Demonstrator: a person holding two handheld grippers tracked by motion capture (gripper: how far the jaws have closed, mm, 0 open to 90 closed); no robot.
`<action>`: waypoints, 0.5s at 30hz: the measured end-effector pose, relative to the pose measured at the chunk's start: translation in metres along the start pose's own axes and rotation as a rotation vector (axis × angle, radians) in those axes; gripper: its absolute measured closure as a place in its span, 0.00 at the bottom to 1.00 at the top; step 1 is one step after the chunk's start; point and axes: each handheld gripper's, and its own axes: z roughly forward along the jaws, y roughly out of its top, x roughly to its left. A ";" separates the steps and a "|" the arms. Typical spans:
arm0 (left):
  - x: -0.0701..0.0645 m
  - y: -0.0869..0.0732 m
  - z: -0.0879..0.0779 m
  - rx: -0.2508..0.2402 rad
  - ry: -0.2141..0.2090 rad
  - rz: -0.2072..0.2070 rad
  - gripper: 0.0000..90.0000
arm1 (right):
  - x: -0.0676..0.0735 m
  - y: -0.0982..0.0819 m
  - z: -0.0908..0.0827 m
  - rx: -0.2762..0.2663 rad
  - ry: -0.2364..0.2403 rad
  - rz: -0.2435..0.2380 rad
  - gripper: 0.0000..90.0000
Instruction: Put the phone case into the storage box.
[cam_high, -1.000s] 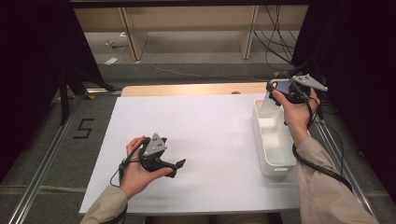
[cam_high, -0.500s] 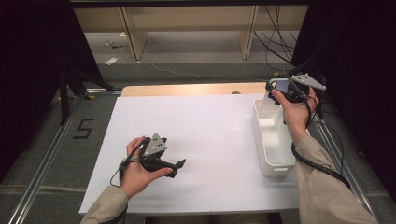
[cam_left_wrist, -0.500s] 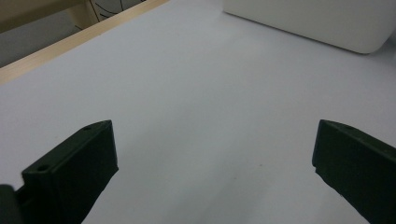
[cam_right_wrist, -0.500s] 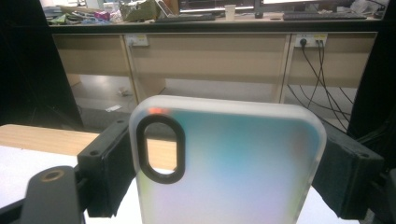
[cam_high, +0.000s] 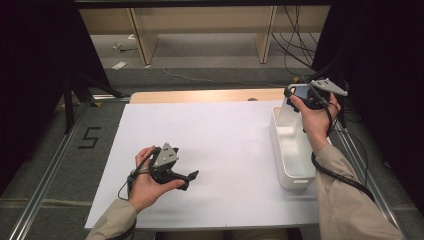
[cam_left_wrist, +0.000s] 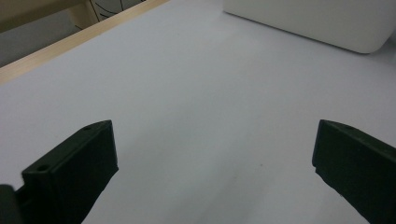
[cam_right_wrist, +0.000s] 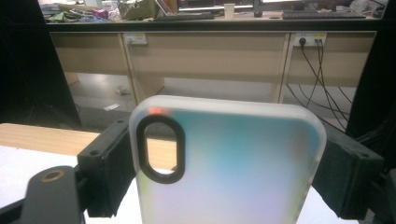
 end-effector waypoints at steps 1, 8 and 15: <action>0.000 0.000 0.000 0.000 0.000 0.000 0.00 | 0.000 0.000 0.000 0.001 0.000 0.000 0.20; 0.000 0.000 0.000 -0.002 0.001 0.000 0.00 | 0.000 -0.001 0.002 0.000 0.002 -0.004 0.20; 0.000 0.000 0.000 -0.002 0.001 -0.002 0.00 | 0.000 -0.001 0.004 0.004 0.000 -0.005 0.20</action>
